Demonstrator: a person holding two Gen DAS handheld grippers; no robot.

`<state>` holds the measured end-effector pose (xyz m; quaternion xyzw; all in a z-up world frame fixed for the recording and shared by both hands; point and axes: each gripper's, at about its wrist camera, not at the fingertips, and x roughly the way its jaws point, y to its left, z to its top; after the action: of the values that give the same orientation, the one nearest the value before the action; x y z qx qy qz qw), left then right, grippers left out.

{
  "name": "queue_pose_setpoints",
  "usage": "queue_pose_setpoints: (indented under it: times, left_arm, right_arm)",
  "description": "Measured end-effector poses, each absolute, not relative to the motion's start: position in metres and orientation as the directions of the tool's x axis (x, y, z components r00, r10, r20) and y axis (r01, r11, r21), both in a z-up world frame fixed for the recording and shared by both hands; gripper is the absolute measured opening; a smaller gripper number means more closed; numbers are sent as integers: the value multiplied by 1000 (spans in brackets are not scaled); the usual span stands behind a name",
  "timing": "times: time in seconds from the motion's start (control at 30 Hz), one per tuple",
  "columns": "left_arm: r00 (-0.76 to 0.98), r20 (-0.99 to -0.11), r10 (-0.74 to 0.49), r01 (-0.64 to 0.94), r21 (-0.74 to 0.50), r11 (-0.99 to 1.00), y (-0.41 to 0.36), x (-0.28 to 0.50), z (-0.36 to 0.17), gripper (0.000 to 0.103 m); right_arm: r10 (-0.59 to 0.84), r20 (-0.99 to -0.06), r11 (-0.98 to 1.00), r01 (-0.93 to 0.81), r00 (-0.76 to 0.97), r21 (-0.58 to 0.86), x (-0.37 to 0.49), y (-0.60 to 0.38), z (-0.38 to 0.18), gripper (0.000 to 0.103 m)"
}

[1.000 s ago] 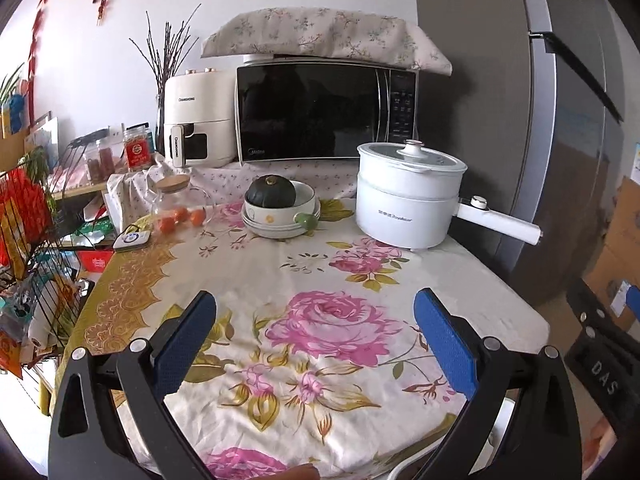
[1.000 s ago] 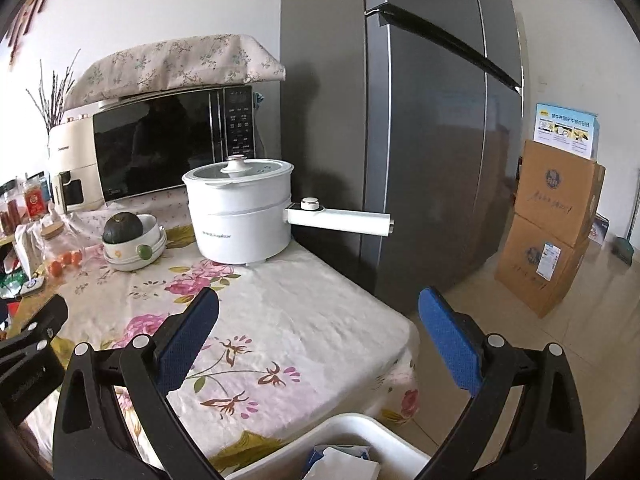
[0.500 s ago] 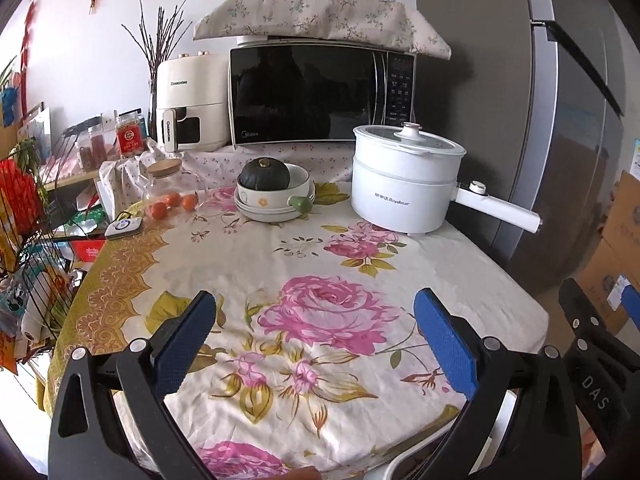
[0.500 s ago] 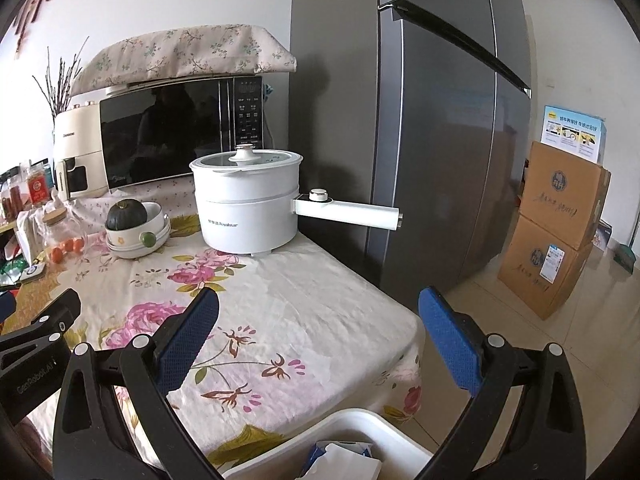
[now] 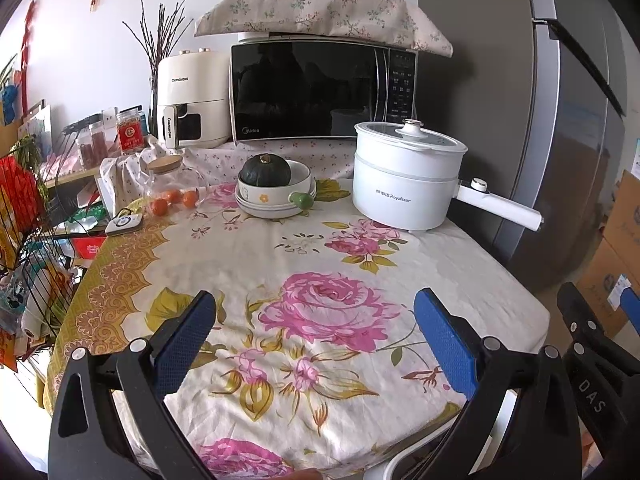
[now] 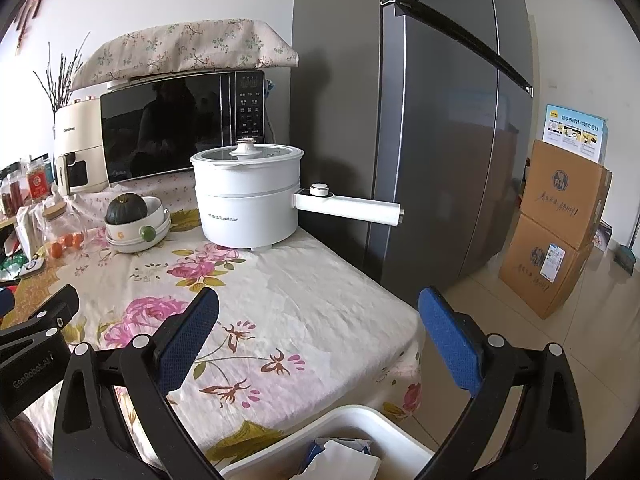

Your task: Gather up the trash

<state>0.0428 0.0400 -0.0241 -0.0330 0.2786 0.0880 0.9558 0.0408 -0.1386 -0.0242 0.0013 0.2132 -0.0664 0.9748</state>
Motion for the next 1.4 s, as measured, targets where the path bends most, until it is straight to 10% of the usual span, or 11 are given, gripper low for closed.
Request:
queue_pose_setpoints:
  times: [1.4]
  left_arm:
    - [814,-563,144,-188,-21,982,42,44,-32,96]
  right_arm:
    - [-131,-428,991,127,894,-38,39,-136,-30,96]
